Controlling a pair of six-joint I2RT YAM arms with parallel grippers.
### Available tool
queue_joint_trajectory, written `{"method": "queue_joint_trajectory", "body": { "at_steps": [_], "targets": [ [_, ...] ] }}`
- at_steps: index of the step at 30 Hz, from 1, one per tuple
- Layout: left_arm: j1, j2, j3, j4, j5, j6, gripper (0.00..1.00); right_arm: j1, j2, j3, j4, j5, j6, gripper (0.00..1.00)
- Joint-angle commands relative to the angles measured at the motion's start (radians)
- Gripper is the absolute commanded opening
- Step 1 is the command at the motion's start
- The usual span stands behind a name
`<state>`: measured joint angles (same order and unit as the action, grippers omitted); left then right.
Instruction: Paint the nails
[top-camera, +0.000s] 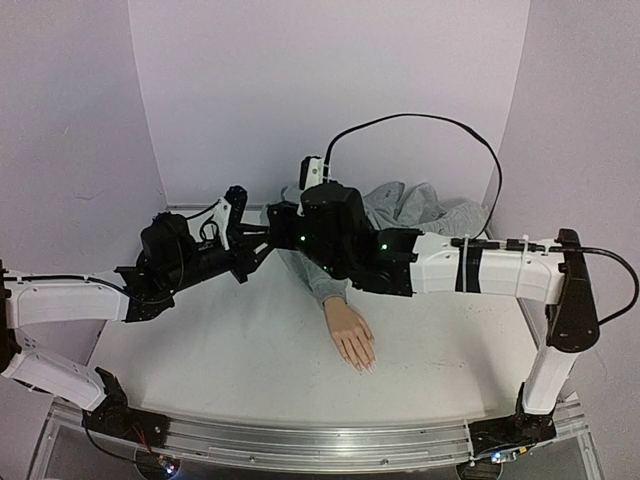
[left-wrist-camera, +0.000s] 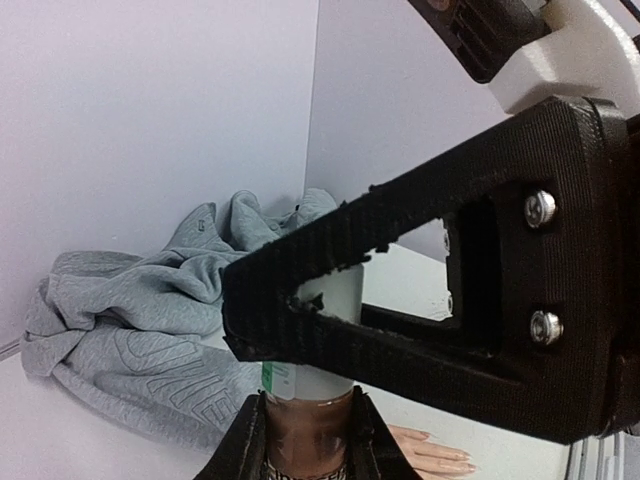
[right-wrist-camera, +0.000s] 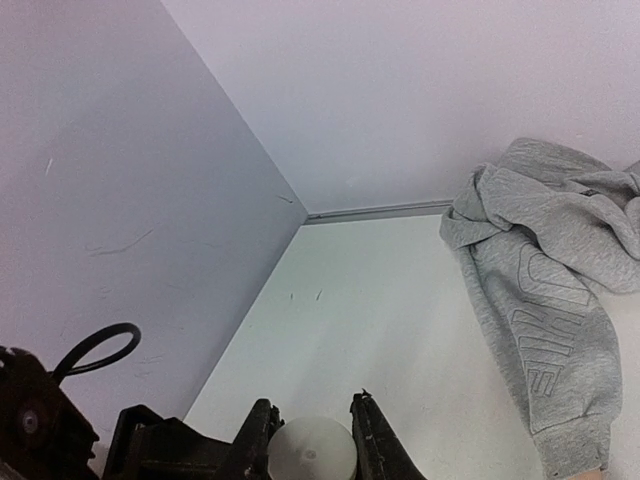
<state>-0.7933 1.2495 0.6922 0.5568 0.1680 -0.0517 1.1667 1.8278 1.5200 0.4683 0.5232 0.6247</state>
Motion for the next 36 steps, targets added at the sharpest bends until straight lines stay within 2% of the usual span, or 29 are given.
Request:
{"method": "queue_joint_trajectory", "body": {
  "at_steps": [1,4,8,13,17,23,25,27,30,34,36],
  "targets": [
    [0.040,0.002,-0.003,-0.003,-0.189,0.008,0.00,0.073,0.023,0.111,-0.041,-0.021,0.024,0.09],
    [0.040,-0.020,-0.022,-0.024,-0.119,-0.002,0.00,0.068,-0.006,0.105,-0.037,-0.041,-0.030,0.30],
    [0.042,-0.037,-0.019,-0.084,-0.075,-0.016,0.00,0.031,-0.116,0.008,-0.030,-0.076,-0.103,0.56],
    [0.073,-0.060,0.001,-0.129,0.025,-0.065,0.00,-0.133,-0.265,-0.165,-0.001,-0.385,-0.129,0.79],
    [0.124,-0.061,0.029,-0.131,0.237,-0.155,0.00,-0.219,-0.368,-0.310,0.089,-0.605,-0.174,0.97],
    [0.164,-0.008,0.111,-0.117,0.591,-0.258,0.00,-0.289,-0.400,-0.418,0.242,-0.896,-0.162,0.98],
    [0.164,0.021,0.136,-0.071,0.739,-0.314,0.00,-0.289,-0.371,-0.417,0.283,-0.998,-0.154,0.98],
    [0.161,0.049,0.146,0.032,0.854,-0.401,0.00,-0.289,-0.351,-0.428,0.357,-1.085,-0.134,0.93],
    [0.150,0.075,0.135,0.212,0.928,-0.516,0.00,-0.289,-0.337,-0.460,0.515,-1.199,-0.087,0.83],
    [0.122,0.089,0.153,0.242,0.953,-0.528,0.00,-0.287,-0.311,-0.467,0.651,-1.286,-0.043,0.65],
    [0.113,0.099,0.163,0.245,0.960,-0.530,0.00,-0.286,-0.292,-0.464,0.689,-1.308,-0.023,0.60]
  ]
}}
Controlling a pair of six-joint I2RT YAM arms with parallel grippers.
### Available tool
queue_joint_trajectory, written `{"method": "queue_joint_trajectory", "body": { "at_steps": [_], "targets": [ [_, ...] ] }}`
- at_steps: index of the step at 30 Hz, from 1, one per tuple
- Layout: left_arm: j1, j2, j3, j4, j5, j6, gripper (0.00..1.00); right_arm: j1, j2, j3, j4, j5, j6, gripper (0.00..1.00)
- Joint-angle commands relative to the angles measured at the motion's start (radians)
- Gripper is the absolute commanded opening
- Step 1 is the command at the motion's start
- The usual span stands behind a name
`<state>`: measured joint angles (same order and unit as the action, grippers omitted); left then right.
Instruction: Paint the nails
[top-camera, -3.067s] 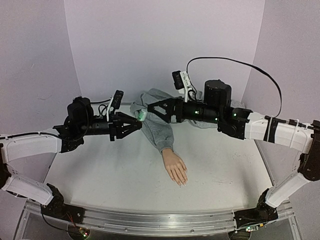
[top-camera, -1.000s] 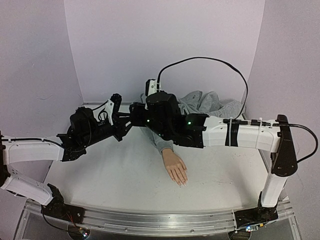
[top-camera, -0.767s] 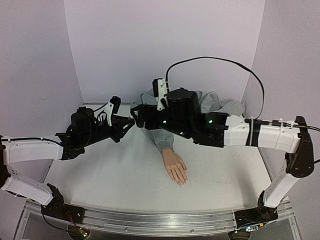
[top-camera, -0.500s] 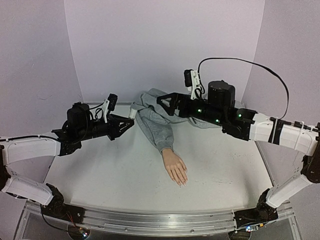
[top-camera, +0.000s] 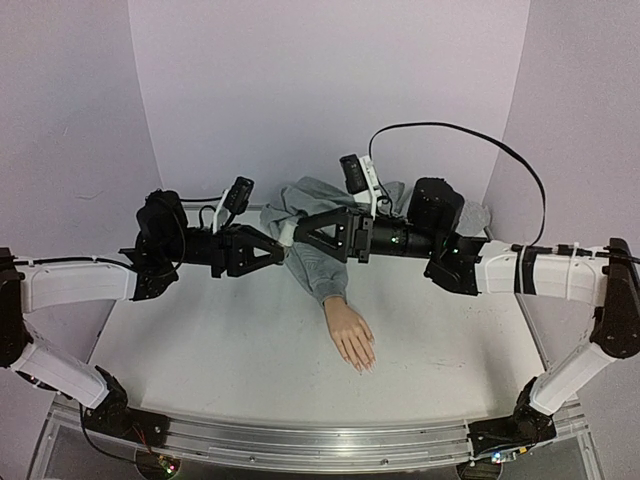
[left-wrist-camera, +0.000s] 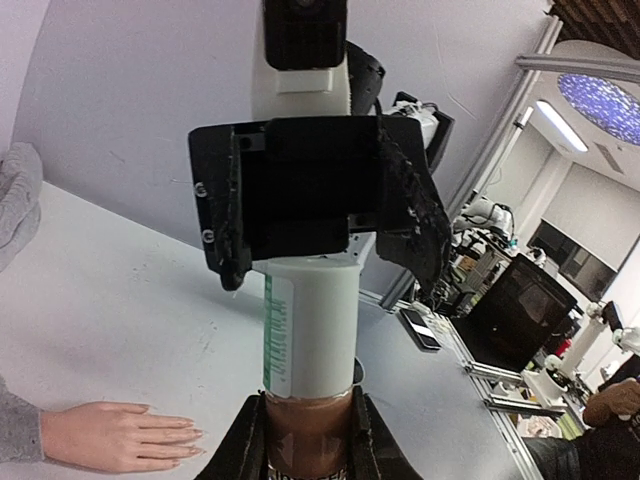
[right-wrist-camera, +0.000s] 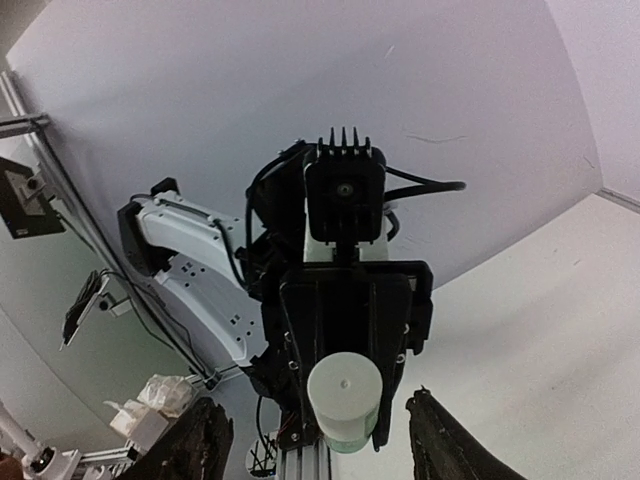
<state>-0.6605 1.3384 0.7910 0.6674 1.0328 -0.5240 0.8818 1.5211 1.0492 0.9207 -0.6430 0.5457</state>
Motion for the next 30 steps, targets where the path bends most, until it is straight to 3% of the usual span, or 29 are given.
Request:
{"method": "queue_joint_trajectory", "body": {
  "at_steps": [1,8,18,22,26,30],
  "targets": [
    [-0.024,0.016,0.068,0.136,0.098,-0.058,0.00,-0.001,0.025,0.012,0.244,-0.146,0.062,0.59],
    [-0.042,0.043,0.092,0.143,0.118,-0.062,0.00,0.005,0.070,0.035,0.297,-0.155,0.084,0.45],
    [-0.044,0.059,0.089,0.147,0.116,-0.040,0.00,0.016,0.109,0.048,0.304,-0.127,0.089,0.17],
    [-0.039,0.057,0.069,0.147,0.048,0.000,0.00,0.032,0.111,0.057,0.255,-0.075,0.057,0.09],
    [-0.030,0.024,0.004,0.140,-0.196,0.088,0.00,0.069,0.103,0.091,0.091,0.063,-0.032,0.01],
    [-0.046,-0.063,-0.067,-0.018,-0.677,0.258,0.00,0.127,0.107,0.150,-0.096,0.356,-0.058,0.00]
  ]
}}
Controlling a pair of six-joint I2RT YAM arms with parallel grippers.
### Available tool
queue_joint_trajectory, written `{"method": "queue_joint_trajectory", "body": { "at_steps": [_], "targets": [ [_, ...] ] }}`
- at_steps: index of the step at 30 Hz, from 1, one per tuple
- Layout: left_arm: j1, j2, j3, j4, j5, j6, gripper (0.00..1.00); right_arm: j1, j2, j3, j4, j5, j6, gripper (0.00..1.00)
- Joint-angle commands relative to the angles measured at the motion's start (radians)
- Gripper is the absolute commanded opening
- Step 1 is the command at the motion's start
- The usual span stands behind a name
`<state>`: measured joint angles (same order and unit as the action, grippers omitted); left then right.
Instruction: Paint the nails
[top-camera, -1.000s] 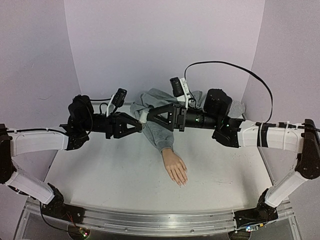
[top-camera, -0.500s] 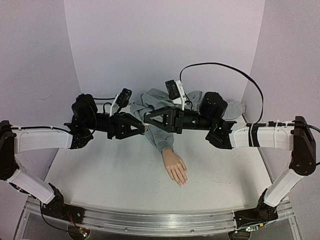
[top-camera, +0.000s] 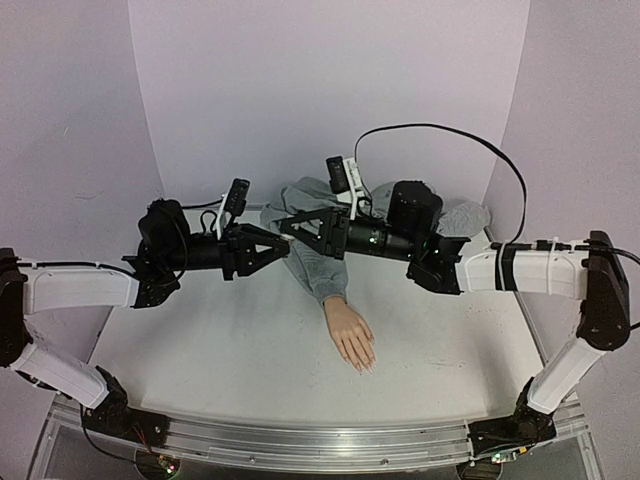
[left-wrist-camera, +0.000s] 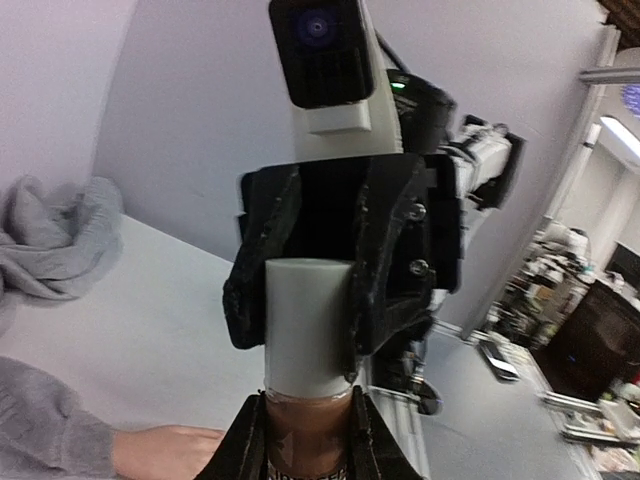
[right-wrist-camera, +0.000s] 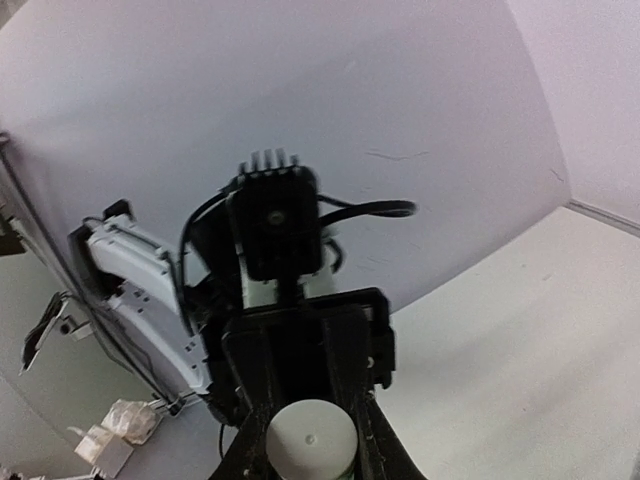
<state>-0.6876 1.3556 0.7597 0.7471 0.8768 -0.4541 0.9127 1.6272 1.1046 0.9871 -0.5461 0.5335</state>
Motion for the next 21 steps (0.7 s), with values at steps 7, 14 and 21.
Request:
{"method": "queue_joint_trajectory", "body": {
  "at_steps": [7,14,21],
  "targets": [
    [-0.116,-0.088,0.037,-0.444,-1.159,0.453,0.00,0.292,0.074,0.297,-0.450,1.003,0.073,0.00],
    [-0.117,-0.108,0.005,-0.448,-1.010,0.448,0.00,0.322,0.173,0.437,-0.439,0.947,0.060,0.02],
    [-0.114,-0.144,-0.004,-0.456,-0.728,0.447,0.00,0.281,0.066,0.358,-0.434,0.840,-0.069,0.60]
  ]
}}
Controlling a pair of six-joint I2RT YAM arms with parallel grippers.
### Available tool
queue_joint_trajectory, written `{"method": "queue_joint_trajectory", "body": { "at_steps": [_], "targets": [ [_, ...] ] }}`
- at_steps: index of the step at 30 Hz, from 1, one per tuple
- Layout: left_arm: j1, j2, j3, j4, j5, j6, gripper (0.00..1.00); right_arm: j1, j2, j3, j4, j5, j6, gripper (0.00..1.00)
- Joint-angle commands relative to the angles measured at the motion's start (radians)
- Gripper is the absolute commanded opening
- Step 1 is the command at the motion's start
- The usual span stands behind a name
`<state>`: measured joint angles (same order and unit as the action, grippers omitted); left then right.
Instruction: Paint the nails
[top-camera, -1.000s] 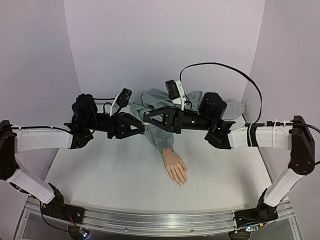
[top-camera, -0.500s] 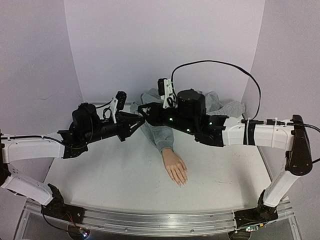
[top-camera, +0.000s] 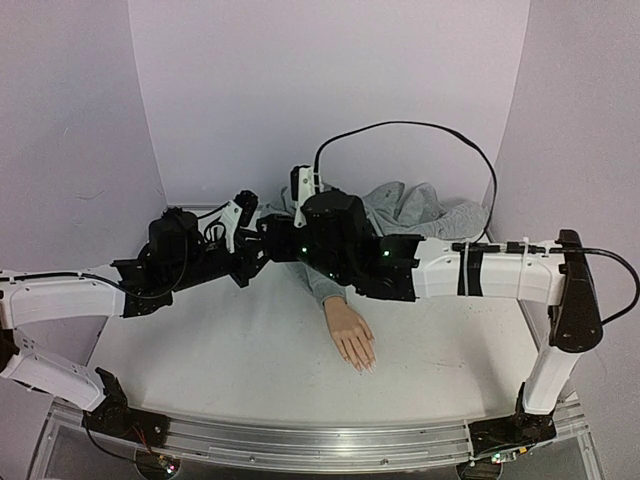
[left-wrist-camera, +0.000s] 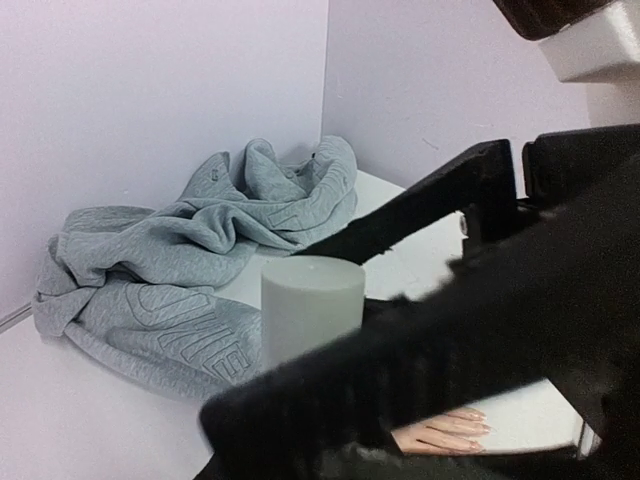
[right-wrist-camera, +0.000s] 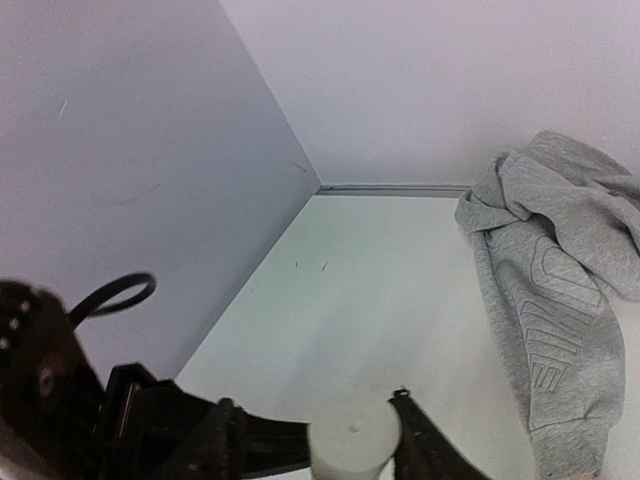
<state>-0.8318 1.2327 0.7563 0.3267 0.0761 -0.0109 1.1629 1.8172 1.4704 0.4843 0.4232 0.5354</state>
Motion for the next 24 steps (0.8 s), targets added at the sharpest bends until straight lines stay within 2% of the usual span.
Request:
{"method": "queue_joint_trajectory", "body": {
  "at_steps": [1,3,6,8,10,13,17,20,24],
  "targets": [
    [0.034,-0.022,0.003,-0.038,0.114,-0.008,0.00,0.014,-0.151,-0.034,0.069,-0.172,-0.082,0.67],
    [0.065,-0.018,0.017,-0.038,0.224,-0.068,0.00,-0.035,-0.207,-0.088,0.076,-0.278,-0.096,0.78],
    [0.152,0.019,0.069,-0.034,0.529,-0.207,0.00,-0.128,-0.274,-0.185,0.108,-0.456,-0.092,0.91],
    [0.173,0.052,0.113,-0.026,0.698,-0.245,0.00,-0.173,-0.310,-0.253,0.163,-0.588,-0.095,0.97],
    [0.174,0.073,0.140,0.023,0.851,-0.269,0.00,-0.205,-0.334,-0.303,0.215,-0.704,-0.095,0.98],
    [0.173,0.102,0.136,0.219,1.018,-0.403,0.00,-0.218,-0.343,-0.333,0.272,-0.840,-0.092,0.98],
    [0.171,0.144,0.120,0.488,1.089,-0.595,0.00,-0.218,-0.342,-0.371,0.442,-1.000,-0.048,0.90],
    [0.159,0.166,0.132,0.524,1.098,-0.636,0.00,-0.218,-0.329,-0.382,0.535,-1.076,-0.010,0.78],
    [0.124,0.191,0.153,0.534,1.125,-0.643,0.00,-0.218,-0.294,-0.360,0.573,-1.113,0.017,0.60]
  ]
}}
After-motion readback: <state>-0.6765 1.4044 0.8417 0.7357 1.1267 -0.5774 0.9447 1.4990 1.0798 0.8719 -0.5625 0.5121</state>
